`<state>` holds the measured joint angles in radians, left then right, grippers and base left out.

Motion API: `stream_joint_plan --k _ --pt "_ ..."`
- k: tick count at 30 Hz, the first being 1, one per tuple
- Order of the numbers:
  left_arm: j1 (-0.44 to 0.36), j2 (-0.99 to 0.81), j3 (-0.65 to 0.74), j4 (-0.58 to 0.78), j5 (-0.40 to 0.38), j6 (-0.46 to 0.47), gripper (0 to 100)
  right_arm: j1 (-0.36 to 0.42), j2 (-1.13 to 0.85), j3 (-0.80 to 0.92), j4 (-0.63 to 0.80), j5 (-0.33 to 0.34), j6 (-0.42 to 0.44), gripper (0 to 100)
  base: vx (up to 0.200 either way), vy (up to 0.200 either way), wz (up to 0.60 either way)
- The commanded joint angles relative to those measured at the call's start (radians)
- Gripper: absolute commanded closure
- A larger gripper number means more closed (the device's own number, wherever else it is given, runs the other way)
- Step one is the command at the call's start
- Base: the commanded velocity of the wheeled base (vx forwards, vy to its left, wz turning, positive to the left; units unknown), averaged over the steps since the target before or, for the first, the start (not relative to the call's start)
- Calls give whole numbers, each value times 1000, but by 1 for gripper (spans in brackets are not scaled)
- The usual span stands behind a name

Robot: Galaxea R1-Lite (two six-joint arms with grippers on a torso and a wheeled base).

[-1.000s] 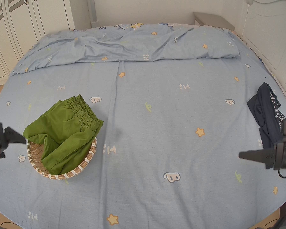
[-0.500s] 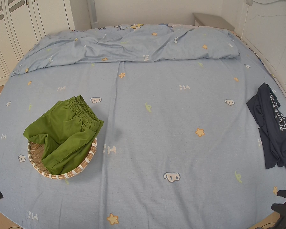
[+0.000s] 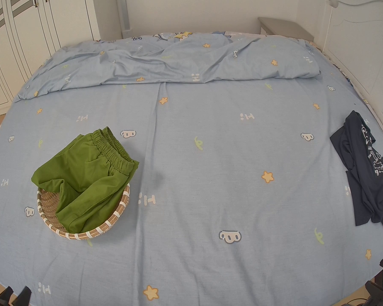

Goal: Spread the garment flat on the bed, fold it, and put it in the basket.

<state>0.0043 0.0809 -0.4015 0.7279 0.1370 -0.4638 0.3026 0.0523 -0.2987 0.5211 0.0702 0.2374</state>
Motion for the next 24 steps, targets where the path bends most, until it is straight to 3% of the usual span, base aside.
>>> stream_joint_plan --k 1,2,3,5,6,7,9,10,13,14,17,24 --pt "-4 -81 35 -16 -162 198 0 7 -52 35 -16 -40 -20 0 0 0 0" --pt "-4 -81 36 -21 -215 303 0 6 -52 36 -18 -59 -24 0 0 0 0" --pt "-4 -81 36 -21 -215 303 0 6 -52 36 -18 -59 -24 0 0 0 0" --pt "-3 -81 118 -182 -224 471 0 3 -52 27 -42 -124 -61 0 0 0 0" --pt "-3 -81 118 -182 -224 471 0 3 -52 27 -42 -124 -61 0 0 0 0" --pt "-1 -81 239 -446 -209 496 0 -2 -52 30 -58 -153 -106 0 0 0 0" --pt "-1 -81 371 -708 -183 488 0 -3 -52 43 -50 -176 -139 0 0 0 0" --pt "-3 -81 398 -771 -186 485 0 -3 -52 52 -53 -185 -145 0 0 0 0" --pt "-3 -81 401 -769 -172 468 0 -3 -52 59 -58 -208 -139 0 0 0 0" --pt "-4 -81 385 -714 -162 444 0 -3 -52 58 -53 -211 -130 0 0 0 0" --pt "-3 -81 383 -717 -109 386 0 -11 -52 62 -61 -247 -70 0 0 0 0" --pt "-1 -81 383 -722 -119 424 0 -48 18 58 -56 -270 -55 0 0 0 0"
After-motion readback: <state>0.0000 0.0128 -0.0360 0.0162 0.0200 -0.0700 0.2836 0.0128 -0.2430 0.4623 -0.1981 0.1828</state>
